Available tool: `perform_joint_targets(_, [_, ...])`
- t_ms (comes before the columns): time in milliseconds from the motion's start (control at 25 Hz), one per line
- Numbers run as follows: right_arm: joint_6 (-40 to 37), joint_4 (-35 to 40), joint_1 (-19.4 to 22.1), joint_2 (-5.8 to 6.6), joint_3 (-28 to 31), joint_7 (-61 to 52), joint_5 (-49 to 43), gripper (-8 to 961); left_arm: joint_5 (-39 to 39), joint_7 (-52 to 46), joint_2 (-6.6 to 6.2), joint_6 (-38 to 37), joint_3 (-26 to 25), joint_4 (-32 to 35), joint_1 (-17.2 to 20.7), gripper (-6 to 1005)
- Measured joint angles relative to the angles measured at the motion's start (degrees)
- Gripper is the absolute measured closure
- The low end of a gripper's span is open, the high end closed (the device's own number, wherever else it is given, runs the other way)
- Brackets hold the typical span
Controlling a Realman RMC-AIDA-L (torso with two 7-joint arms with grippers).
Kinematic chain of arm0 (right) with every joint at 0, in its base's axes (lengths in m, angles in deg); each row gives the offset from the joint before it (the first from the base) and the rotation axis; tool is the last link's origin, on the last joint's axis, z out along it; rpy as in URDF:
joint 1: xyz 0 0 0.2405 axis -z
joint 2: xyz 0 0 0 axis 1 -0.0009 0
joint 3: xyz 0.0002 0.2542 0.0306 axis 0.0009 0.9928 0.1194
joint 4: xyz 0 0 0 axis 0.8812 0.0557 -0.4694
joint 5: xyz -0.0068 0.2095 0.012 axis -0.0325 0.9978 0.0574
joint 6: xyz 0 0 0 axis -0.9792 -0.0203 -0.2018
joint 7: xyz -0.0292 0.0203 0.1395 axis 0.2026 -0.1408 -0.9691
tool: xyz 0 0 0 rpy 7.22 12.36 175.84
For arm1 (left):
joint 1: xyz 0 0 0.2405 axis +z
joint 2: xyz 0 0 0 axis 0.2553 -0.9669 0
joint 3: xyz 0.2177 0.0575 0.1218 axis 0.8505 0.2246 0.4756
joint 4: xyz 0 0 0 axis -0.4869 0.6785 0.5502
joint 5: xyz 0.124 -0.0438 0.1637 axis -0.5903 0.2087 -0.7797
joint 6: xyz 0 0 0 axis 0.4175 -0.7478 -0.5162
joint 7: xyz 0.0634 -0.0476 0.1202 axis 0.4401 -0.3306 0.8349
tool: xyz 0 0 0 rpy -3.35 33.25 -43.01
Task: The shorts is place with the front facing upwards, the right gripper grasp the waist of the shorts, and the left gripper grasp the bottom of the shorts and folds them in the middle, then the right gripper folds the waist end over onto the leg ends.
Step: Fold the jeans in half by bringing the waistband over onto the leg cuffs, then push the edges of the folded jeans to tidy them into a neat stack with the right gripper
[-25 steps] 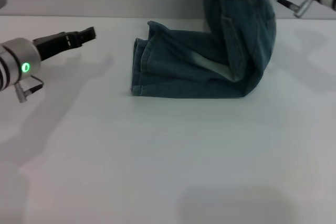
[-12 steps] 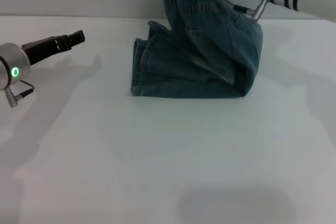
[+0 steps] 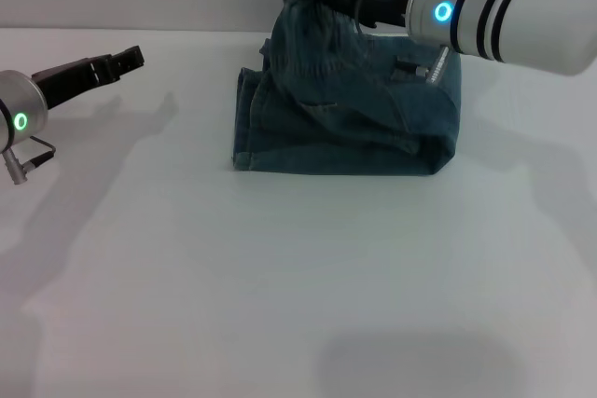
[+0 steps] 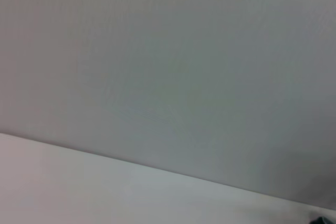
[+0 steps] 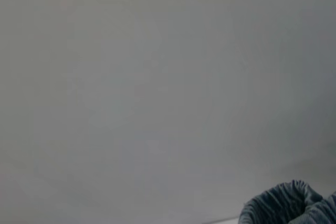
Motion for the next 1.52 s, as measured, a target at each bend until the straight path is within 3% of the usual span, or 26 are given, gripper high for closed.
perform_joint_targets(320, [-0.1, -3.0, -3.1, -0.02, -2.0, -0.2, 0.0, 893, 0.0, 0.0, 0.00, -0.2, 0.0, -0.1, -0.4, 170])
perform_joint_targets(360, [0.4, -3.9, -4.9, 0.15, -3.6, -1.2, 0.0, 883, 0.0, 0.0, 0.00, -0.2, 0.0, -0.1, -0.5, 170])
perform_joint_targets(560, [0.4, -4.7, -6.1, 0.11, -6.1, -2.7, -0.1, 836, 0.0, 0.0, 0.06, -0.3, 0.5, -0.3, -0.9, 170])
perform_joint_targets(960, [1.7, -2.8, -0.8, 0.16, -7.1, -3.3, 0.0, 740, 0.0, 0.0, 0.18, 0.0, 0.8, -0.2, -1.0, 170])
perform_joint_targets(1080, [1.4, 0.1, 1.8, 0.08, -7.5, 0.8, -0.1, 545, 0.0, 0.0, 0.18, 0.0, 1.0, -0.1, -1.0, 170])
perform_joint_targets(1160, [0.0, 2.4, 3.8, 0.07, -7.7, 4.3, -0.1, 538, 0.0, 0.1, 0.16, 0.0, 1.2, 0.0, -1.0, 170])
perform_joint_targets(1320, [-12.8, 11.4, 10.2, 0.17, -14.4, 12.3, -0.9, 528, 0.0, 0.4, 0.15, 0.0, 1.4, 0.0, -1.0, 170])
perform_joint_targets(1440, [-34.6, 22.0, 16.0, 0.20, -27.3, 18.6, -4.2, 529, 0.0, 0.8, 0.28, 0.0, 2.2, 0.7, -0.6, 170])
perform_joint_targets(1520, [-52.3, 25.1, 17.2, 0.13, -36.5, 21.5, -8.3, 529, 0.0, 0.8, 0.28, -0.3, 2.9, 0.9, -0.6, 170])
